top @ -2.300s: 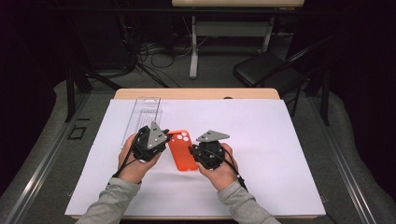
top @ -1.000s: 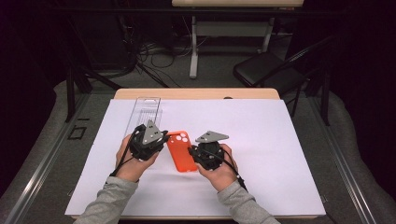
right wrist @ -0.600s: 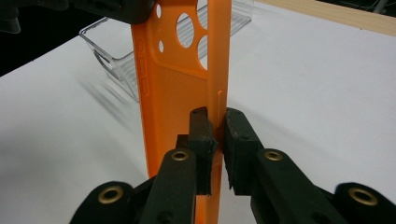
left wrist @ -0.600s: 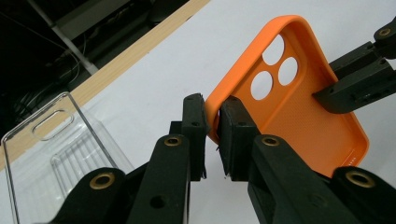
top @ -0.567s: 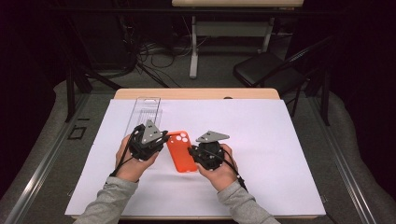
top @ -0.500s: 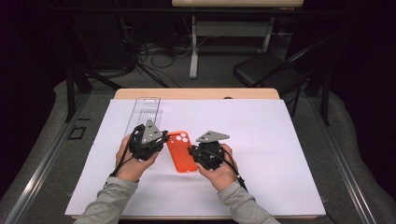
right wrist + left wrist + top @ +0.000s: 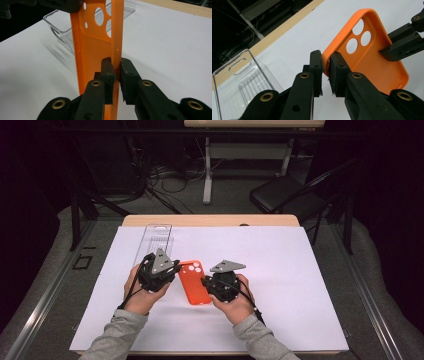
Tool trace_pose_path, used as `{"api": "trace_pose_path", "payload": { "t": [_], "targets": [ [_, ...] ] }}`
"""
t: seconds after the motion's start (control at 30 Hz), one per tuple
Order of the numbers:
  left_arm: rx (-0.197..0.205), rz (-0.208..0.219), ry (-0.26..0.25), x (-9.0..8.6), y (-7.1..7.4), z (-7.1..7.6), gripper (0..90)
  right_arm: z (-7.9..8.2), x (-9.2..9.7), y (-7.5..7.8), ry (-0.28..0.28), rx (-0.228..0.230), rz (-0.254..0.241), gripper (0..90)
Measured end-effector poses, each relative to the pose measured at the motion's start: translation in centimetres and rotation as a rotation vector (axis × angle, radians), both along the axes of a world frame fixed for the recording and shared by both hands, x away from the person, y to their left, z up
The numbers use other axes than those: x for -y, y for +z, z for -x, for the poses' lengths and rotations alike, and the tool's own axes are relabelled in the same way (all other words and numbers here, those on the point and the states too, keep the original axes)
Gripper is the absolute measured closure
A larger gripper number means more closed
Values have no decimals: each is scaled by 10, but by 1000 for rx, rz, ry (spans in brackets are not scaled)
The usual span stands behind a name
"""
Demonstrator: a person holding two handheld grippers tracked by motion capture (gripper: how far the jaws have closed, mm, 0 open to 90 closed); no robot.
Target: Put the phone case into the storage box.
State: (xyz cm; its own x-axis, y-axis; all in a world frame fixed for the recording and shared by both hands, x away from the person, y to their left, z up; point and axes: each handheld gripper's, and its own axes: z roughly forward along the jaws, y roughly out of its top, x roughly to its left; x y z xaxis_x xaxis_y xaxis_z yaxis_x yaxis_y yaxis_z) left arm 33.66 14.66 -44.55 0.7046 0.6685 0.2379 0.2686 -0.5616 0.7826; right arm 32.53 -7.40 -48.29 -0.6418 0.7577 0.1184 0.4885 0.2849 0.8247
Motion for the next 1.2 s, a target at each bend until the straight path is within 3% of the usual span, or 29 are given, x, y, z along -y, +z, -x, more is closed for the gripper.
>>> {"api": "trace_pose_path", "payload": {
  "t": [0.63,0.83,0.97,1.2],
  "targets": [
    [-7,-5,9,-4,-3,-5,813,0,0,0,8,5,-27,695],
    [-5,-5,17,-7,-3,-7,813,0,2,2,26,32,-30,622],
    [0,-7,23,-9,-2,-8,814,3,2,4,42,84,-23,574],
    [-21,11,35,-15,-1,-10,814,2,7,7,46,88,-28,555]
  ]
}}
